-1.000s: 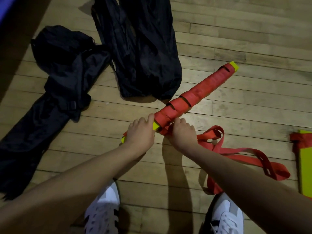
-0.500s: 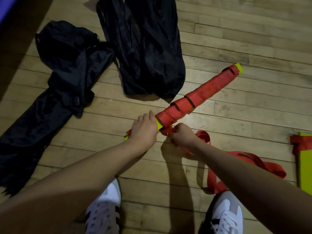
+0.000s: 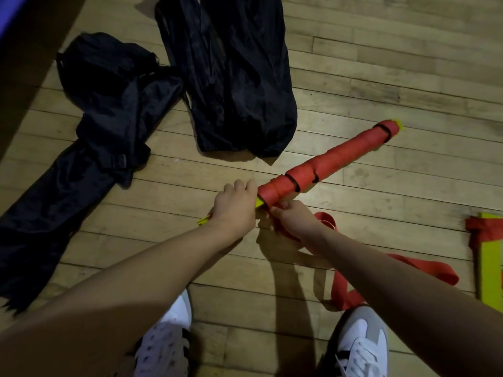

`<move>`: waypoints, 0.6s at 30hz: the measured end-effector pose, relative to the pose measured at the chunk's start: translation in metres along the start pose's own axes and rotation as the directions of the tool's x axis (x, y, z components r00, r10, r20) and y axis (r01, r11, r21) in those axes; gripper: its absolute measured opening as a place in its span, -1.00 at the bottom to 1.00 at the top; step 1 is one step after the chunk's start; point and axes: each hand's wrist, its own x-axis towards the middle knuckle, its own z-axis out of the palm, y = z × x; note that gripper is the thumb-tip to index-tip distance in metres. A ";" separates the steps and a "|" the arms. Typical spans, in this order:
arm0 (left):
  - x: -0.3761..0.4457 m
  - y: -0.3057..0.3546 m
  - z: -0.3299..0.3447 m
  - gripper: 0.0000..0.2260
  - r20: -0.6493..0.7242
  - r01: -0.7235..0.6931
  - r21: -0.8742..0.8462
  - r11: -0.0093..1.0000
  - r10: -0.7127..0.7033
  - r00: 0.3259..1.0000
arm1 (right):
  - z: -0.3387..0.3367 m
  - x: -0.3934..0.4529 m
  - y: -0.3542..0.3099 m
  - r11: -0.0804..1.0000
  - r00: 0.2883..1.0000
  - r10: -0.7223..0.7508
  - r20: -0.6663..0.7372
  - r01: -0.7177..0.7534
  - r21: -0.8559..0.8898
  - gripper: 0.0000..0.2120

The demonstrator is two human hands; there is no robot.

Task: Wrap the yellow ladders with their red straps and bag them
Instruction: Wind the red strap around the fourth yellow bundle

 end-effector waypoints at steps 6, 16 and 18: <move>0.020 -0.012 -0.002 -0.65 -0.063 -0.019 0.265 0.964 0.037 0.997 | -0.009 0.000 -0.014 0.982 0.990 -0.077 0.116 0.095 -0.164 -0.80; -0.005 -0.004 0.010 -0.33 -0.001 -0.138 0.166 0.976 0.140 0.990 | -0.009 -0.006 -0.003 1.000 0.978 -0.018 0.210 0.021 -0.010 -0.83; -0.011 -0.003 0.011 -0.37 0.026 -0.152 0.173 0.973 0.150 0.988 | -0.007 -0.007 -0.001 0.999 0.987 -0.036 0.158 0.040 -0.025 -0.79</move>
